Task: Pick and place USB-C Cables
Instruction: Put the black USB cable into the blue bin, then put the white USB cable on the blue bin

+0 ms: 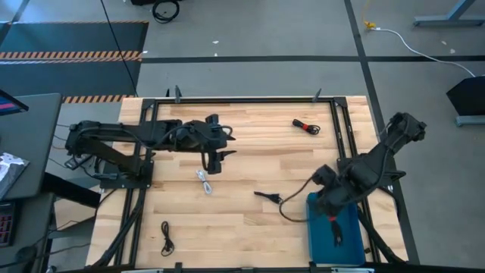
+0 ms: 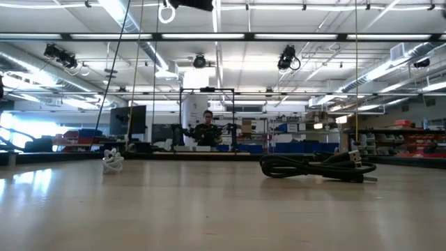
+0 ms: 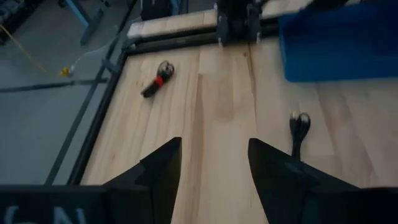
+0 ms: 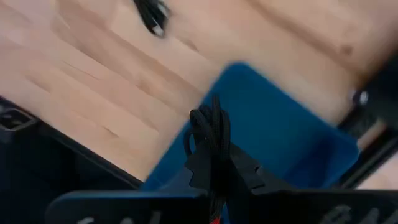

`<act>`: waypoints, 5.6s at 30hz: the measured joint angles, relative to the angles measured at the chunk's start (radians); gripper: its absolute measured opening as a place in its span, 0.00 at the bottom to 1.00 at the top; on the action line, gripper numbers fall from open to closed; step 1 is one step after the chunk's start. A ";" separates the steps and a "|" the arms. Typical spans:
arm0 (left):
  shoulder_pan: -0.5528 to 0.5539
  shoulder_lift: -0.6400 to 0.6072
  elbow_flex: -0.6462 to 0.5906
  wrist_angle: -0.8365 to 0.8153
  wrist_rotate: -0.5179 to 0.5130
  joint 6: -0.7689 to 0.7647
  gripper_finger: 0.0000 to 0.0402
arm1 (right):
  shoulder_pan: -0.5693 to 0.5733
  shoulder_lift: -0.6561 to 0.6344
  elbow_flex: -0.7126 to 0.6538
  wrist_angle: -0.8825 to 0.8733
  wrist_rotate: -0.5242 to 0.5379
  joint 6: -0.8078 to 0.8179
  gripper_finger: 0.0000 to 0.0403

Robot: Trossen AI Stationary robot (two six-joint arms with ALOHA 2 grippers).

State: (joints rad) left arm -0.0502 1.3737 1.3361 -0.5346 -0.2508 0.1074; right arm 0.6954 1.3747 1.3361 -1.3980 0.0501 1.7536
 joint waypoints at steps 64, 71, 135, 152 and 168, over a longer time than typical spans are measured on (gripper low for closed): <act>-0.133 0.131 -0.011 -0.603 -0.034 0.068 0.48 | 0.183 -0.001 -0.134 0.480 0.614 -0.490 0.50; -0.179 0.132 -0.129 -0.556 0.022 0.174 0.48 | 0.186 -0.001 -0.134 0.679 0.656 -0.736 0.50; -0.136 0.315 0.104 0.081 0.045 0.166 0.08 | 0.076 0.024 -0.170 0.915 0.904 -1.470 0.50; -0.184 0.299 0.137 0.275 0.099 0.192 0.08 | 0.029 0.024 -0.169 1.195 0.921 -1.730 0.50; -0.190 0.299 0.137 0.279 0.061 0.192 0.21 | -0.018 0.023 -0.169 1.171 0.922 -1.735 0.07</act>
State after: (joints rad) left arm -0.2401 1.6730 1.4734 -0.2551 -0.1897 0.2993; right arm 0.6779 1.3980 1.1667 -0.2272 0.9718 0.0186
